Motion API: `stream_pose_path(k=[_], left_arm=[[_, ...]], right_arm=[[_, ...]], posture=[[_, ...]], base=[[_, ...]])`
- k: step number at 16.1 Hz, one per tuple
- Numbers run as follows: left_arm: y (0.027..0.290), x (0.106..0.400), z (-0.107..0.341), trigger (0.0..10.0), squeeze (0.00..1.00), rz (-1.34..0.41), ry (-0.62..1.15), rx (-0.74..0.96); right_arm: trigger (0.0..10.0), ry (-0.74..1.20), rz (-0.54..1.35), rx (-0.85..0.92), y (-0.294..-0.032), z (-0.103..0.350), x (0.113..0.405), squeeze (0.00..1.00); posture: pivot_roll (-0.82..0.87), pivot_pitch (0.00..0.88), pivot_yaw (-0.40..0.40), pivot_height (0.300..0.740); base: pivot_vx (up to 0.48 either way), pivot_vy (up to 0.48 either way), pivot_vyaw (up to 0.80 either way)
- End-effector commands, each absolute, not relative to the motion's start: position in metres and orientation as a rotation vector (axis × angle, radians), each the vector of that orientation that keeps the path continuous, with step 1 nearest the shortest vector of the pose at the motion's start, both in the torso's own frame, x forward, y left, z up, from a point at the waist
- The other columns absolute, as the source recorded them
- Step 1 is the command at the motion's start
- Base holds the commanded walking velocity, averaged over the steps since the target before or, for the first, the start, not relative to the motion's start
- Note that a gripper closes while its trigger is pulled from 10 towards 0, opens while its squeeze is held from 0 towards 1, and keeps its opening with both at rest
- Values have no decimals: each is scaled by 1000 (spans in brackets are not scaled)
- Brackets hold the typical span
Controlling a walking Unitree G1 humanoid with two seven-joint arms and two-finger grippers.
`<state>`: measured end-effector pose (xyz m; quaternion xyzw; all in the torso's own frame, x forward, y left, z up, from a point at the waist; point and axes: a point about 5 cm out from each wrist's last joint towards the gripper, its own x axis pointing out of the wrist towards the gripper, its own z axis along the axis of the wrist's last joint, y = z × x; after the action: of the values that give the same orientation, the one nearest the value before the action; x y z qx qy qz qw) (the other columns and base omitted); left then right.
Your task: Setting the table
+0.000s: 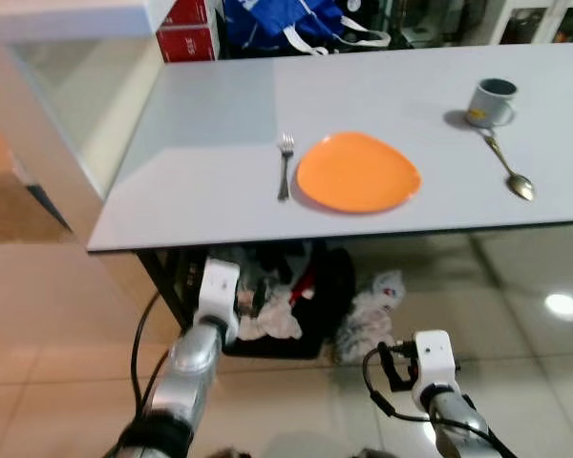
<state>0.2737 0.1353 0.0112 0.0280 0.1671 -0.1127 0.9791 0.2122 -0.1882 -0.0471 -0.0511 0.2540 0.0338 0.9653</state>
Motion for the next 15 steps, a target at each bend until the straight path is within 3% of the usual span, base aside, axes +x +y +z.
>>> stream_pose_path(k=[1,5,9,12,15], left_arm=[[135,281,19,10000,0,-226,307,54],[135,281,18,10000,0,-228,320,73],[137,275,-25,10000,0,-100,693,60],[143,234,-60,10000,0,-65,990,56],[144,212,-74,10000,0,-68,1120,93]], right_arm=[[10000,508,77,-109,-186,-47,211,0],[10000,507,76,-113,-187,-47,211,0],[10000,591,35,-23,-177,-51,224,0],[10000,717,16,46,-169,-61,219,0],[10000,792,19,71,-165,-69,210,0]], posture=[[-164,0,39,727],[-164,0,39,727],[-162,0,30,727],[-162,0,31,727],[-166,0,36,727]], base=[[0,0,0],[0,0,0],[0,0,0],[0,0,0],[0,0,0]])
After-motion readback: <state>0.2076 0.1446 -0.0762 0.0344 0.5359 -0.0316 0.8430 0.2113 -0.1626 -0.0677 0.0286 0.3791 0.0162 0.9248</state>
